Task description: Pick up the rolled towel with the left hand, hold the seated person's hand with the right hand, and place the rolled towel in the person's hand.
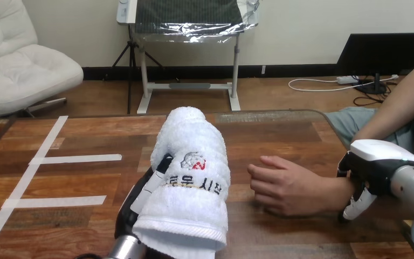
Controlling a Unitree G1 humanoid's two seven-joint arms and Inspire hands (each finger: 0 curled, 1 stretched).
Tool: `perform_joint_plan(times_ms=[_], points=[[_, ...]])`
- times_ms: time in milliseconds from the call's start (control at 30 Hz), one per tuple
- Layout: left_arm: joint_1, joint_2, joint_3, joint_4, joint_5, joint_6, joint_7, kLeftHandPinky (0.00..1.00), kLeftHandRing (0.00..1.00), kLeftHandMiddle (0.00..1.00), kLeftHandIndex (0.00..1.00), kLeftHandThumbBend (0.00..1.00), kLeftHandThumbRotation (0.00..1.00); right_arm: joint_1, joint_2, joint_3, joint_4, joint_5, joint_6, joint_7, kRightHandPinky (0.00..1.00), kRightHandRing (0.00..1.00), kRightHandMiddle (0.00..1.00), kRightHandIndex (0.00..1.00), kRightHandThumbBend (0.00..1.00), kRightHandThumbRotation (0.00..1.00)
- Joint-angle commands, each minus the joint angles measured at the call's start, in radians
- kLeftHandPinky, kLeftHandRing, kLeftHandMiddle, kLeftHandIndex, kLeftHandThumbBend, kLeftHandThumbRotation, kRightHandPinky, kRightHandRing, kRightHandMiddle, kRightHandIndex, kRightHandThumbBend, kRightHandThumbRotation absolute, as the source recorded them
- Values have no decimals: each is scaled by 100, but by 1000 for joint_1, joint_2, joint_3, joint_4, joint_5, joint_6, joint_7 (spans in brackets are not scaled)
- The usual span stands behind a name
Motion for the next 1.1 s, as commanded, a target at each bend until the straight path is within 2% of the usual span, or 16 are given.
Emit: perform_joint_plan(times_ms=[0,400,800,1067], points=[[-108,-44,17,6,-11,-22,-25,25,34,42,53,59,0,-24,-12,-35,-38,16,4,-8,31,40,49,53,73,0],[-141,-38,29,67,13,-50,-36,25,34,42,53,60,0,-26,-15,-41,-46,21,-4,-14,31,40,49,53,74,0],[-174,-28,38,131,31,-68,-43,25,34,43,52,62,1,-17,-18,-65,-75,43,-22,-34,32,40,48,53,75,0],[-195,-25,43,162,55,-73,-33,25,34,43,52,62,1,-3,-21,-95,-104,65,-51,-59,31,39,47,52,78,0]])
